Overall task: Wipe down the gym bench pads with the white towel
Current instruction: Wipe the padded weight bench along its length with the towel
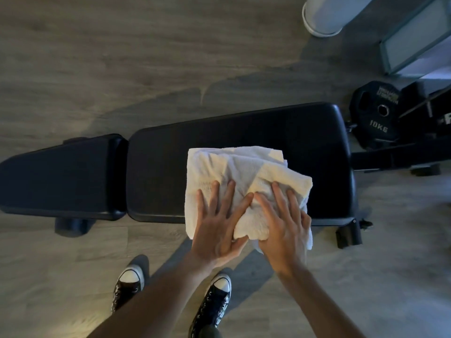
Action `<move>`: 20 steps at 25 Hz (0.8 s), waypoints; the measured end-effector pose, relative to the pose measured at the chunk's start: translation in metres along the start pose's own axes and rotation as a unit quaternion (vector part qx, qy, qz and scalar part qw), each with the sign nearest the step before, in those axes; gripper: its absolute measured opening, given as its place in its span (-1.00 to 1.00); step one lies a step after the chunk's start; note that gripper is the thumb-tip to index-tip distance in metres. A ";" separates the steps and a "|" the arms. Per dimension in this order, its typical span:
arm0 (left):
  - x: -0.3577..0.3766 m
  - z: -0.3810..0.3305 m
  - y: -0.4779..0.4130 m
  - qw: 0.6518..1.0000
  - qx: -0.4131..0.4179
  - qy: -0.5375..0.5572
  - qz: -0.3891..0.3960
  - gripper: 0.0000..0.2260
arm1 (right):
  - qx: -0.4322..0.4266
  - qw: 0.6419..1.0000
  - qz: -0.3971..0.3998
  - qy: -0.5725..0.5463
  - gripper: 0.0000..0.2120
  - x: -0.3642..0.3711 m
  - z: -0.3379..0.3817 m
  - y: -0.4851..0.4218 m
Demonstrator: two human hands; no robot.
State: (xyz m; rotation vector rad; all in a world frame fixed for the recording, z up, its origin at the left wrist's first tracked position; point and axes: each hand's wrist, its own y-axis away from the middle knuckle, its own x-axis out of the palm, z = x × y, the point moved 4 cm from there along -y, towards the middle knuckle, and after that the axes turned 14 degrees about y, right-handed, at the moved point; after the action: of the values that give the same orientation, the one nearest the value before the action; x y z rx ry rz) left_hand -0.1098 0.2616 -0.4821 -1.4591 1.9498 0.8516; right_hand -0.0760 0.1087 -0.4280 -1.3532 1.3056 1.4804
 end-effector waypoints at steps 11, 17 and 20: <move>-0.035 -0.036 -0.165 0.999 -0.044 -0.014 0.014 -0.27 | -0.034 0.997 -0.030 0.058 -0.28 -0.051 -0.076 -0.147; -0.042 -0.066 -0.212 0.995 -0.083 -0.026 0.050 -0.29 | -0.013 0.999 -0.015 0.028 -0.36 -0.067 -0.105 -0.190; -0.039 -0.064 -0.202 0.997 -0.055 -0.040 0.044 -0.26 | 0.016 0.999 -0.023 0.033 -0.34 -0.063 -0.102 -0.175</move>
State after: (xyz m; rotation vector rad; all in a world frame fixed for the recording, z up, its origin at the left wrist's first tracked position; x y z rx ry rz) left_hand 0.0914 0.1944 -0.4442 -1.3870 1.9473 1.0563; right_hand 0.1261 0.0548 -0.3946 -1.4120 1.3248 1.3903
